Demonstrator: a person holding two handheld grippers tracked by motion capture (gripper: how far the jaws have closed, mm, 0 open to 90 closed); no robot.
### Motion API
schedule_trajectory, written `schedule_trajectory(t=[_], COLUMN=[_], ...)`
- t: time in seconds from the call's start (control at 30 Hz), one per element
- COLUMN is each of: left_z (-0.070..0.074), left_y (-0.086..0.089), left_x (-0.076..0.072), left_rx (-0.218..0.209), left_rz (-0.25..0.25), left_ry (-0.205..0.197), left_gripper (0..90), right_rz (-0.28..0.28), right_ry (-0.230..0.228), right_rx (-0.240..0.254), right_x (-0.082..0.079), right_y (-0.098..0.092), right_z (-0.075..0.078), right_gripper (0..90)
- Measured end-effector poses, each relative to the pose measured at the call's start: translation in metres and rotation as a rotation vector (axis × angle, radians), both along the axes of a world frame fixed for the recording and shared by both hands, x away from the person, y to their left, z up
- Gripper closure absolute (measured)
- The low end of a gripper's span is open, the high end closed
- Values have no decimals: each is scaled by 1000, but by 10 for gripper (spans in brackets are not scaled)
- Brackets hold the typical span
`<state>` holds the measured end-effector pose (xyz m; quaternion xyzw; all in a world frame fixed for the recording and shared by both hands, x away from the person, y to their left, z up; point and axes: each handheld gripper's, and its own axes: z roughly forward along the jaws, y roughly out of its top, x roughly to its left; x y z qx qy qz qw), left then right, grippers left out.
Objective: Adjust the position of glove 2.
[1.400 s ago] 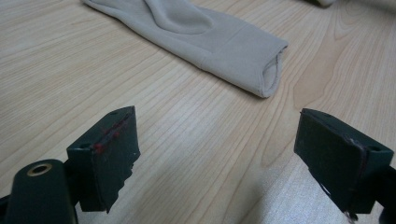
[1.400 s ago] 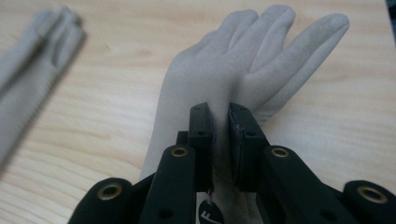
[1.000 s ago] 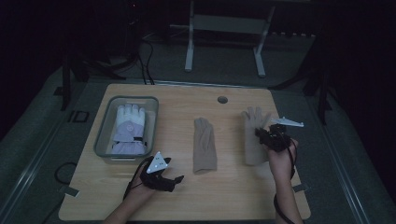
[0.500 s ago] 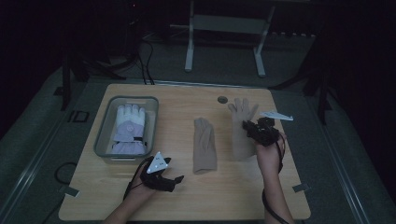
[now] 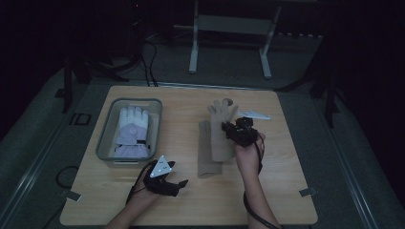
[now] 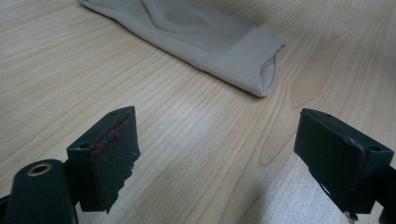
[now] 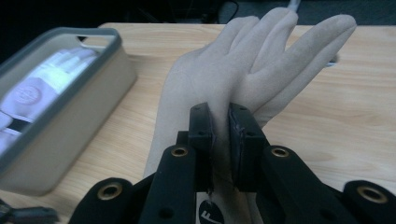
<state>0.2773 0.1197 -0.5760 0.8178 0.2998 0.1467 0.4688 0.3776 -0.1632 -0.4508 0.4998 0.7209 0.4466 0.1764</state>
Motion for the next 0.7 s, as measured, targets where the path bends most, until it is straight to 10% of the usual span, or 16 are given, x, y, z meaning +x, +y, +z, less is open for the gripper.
schedule_trajectory(t=[0.7], left_z=[0], left_y=[0], left_x=[0], left_rx=[-1], left_rz=[-2], left_ry=[1], left_gripper=[142], right_rz=[15], right_ry=[156], right_rx=[-9], right_x=[11], right_y=[37], right_z=[-62], right_gripper=[804])
